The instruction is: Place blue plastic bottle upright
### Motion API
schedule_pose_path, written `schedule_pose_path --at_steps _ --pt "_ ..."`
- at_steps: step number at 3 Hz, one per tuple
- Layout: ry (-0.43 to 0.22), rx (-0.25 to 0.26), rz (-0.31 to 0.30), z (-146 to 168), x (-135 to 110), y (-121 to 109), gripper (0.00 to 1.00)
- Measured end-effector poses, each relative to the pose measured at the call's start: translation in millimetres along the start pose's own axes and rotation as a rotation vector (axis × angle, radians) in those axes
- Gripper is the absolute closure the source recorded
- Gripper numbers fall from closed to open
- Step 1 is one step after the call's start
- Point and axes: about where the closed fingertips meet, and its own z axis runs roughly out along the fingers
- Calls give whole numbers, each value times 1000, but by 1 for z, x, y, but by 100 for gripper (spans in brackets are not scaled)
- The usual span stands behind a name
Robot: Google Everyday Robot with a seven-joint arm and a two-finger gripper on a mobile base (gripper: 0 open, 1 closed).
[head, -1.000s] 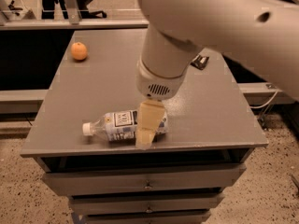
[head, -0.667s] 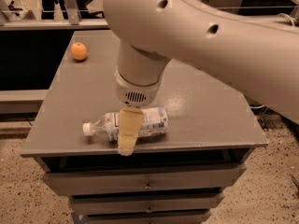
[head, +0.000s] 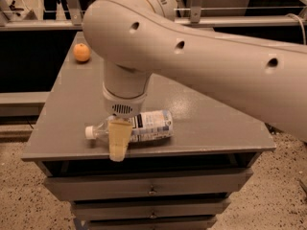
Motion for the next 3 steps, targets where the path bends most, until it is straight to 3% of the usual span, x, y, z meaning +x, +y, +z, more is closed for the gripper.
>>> schedule_pose_path --at_steps 2,3 --pt "-5 6 23 -1 -4 -12 64" --pt "-101 1 42 -19 -13 -31 87"
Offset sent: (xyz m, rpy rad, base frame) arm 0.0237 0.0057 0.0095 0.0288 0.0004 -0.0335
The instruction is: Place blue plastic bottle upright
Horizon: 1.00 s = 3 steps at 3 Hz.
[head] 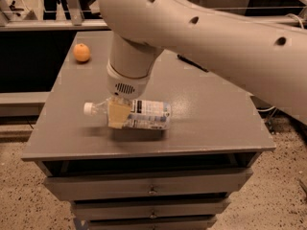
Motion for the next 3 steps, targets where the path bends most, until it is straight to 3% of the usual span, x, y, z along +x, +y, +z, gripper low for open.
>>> schedule_pose_path --at_steps 1,3 --pt "-192 -19 22 -26 -21 -26 100" --pt "-682 -46 59 -87 -52 -51 100"
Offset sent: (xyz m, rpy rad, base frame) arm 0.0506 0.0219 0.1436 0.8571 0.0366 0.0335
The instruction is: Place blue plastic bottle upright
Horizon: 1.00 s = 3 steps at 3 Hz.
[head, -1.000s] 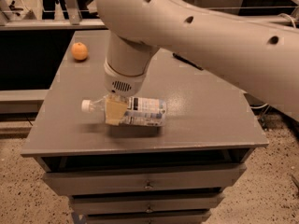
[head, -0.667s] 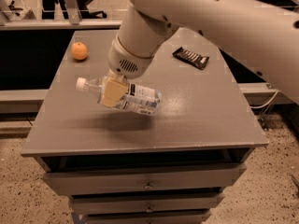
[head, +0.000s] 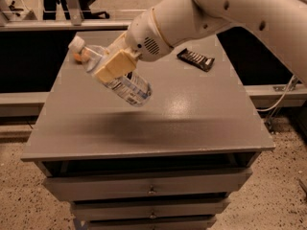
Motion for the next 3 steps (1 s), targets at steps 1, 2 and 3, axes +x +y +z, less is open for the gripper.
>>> schedule_pose_path --at_steps 1,2,3 --pt "-225 7 29 -19 -13 1 100" --pt "-419 15 71 -34 -17 5 100" --pt "-537 30 87 -42 -15 11 100"
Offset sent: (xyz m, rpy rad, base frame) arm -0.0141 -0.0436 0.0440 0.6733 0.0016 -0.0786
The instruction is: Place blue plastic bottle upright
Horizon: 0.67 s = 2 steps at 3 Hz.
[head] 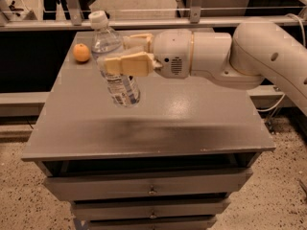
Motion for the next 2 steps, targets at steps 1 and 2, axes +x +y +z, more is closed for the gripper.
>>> schedule_pose_path --at_steps 1,2 --pt "-57 17 -13 -5 8 7 100" --pt "-76 6 -33 -4 42 17 100"
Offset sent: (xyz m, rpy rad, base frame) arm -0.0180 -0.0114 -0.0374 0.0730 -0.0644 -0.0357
